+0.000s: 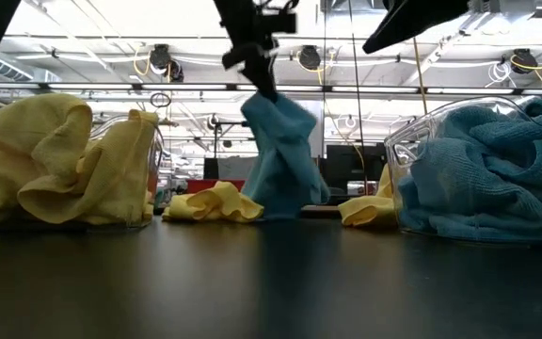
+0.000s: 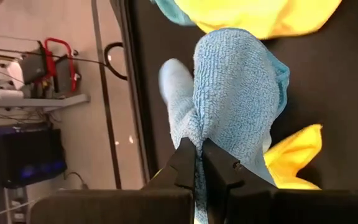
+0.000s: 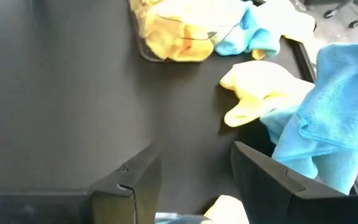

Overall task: Sort microfiber towel by color & place in baskets
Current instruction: Put the blue microfiber towel into the right transparent bin

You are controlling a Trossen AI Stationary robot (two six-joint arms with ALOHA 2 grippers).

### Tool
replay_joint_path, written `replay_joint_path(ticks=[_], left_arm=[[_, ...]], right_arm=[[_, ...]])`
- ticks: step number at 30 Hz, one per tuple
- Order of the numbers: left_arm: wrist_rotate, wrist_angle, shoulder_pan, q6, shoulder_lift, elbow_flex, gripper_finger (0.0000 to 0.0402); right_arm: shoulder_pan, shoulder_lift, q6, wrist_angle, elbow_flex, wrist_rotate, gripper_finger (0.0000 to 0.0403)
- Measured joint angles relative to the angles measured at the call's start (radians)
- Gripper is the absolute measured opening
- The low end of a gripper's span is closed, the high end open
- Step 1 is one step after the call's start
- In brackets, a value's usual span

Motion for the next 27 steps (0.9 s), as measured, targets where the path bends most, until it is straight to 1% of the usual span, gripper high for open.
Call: replay_joint_path(ticks=[6,12,19,22,27], left_arm=[[-0.004,-0.078,-0.043,0.000,0.000,0.124,0.0008],[-0.007,-0.167,-0.089,-0.001,0.000,0.242,0.0008],[-0.009,-0.252,-0.148,-0.001,-0.001,0.332,0.0008],[-0.009,-0.277,-0.173,-0.001,-0.001,0.350,0.0008],[-0.009,-0.287,-0.212,-0.002,-0.001,0.356,0.0008]], right_arm=[[-0.032,0.000,-0.069,0.048,0.000,-0.002,0.0181],[-0.082,0.000,-0.104,0.050,0.000,-0.002,0.0181],[-0.149,0.000,-0.130,0.067,0.000,-0.003,0.0183],[-0.184,0.000,-0.130,0.107,0.000,-0.013,0.0200],[-0.244,0.002,-0.133,0.141,0.000,-0.045,0.0262]])
